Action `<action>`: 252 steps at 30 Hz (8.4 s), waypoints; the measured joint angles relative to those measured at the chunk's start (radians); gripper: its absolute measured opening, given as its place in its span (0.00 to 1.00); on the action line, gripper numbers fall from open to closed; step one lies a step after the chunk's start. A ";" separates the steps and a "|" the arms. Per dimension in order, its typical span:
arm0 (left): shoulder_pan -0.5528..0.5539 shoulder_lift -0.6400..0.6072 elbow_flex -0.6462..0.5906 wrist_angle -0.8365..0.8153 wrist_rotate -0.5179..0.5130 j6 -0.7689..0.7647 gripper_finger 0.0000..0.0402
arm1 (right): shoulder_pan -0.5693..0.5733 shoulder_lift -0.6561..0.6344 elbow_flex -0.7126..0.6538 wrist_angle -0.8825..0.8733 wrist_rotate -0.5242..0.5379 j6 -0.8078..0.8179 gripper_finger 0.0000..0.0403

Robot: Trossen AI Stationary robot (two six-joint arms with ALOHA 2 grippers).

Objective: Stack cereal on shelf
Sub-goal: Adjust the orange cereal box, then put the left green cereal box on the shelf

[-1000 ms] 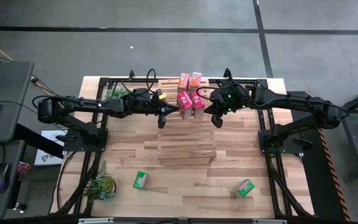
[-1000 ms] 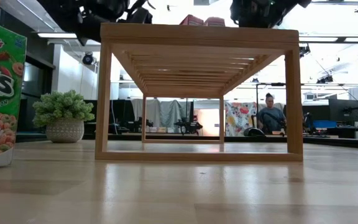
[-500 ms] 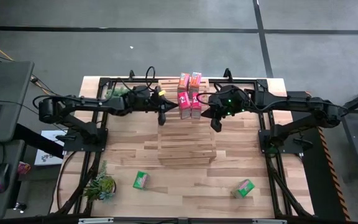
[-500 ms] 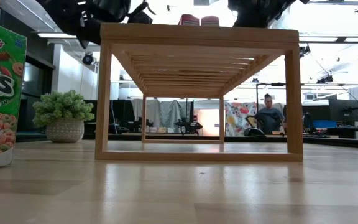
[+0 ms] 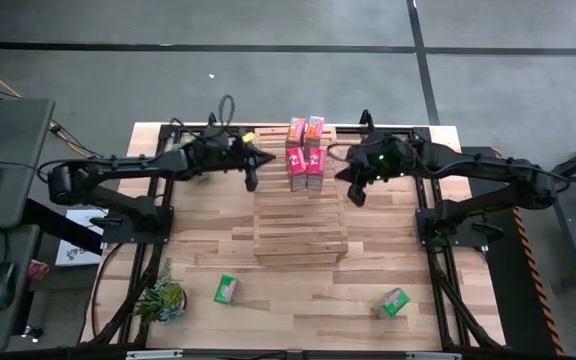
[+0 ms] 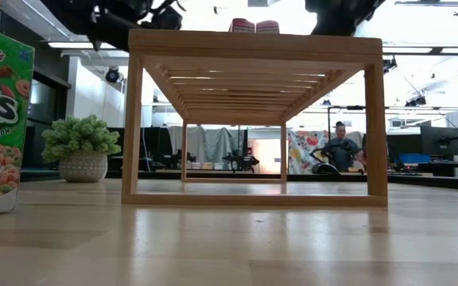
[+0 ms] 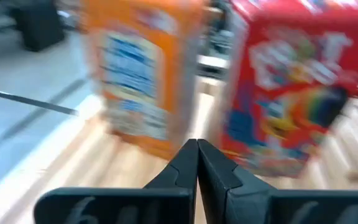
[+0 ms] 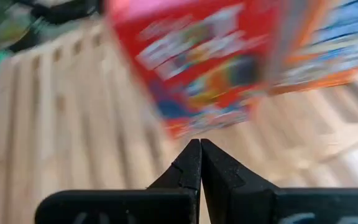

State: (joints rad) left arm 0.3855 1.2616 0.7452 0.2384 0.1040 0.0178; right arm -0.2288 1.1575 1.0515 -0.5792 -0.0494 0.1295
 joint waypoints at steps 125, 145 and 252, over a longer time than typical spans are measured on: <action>-0.908 0.038 0.687 -0.980 0.126 -1.286 0.59 | -0.400 -0.118 0.001 -0.050 -0.112 0.049 0.00; -1.108 0.339 0.687 -1.396 -0.270 -2.092 0.57 | -0.400 -0.118 0.001 -0.071 -0.057 -0.026 0.00; -1.028 0.594 0.692 -1.346 -0.139 -1.924 0.54 | -0.399 -0.117 0.000 -0.090 -0.010 -0.042 0.00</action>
State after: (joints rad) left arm -0.6424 1.8559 1.4376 -1.1080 -0.0353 -1.9064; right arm -0.6283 1.0409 1.0515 -0.6689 -0.0589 0.0878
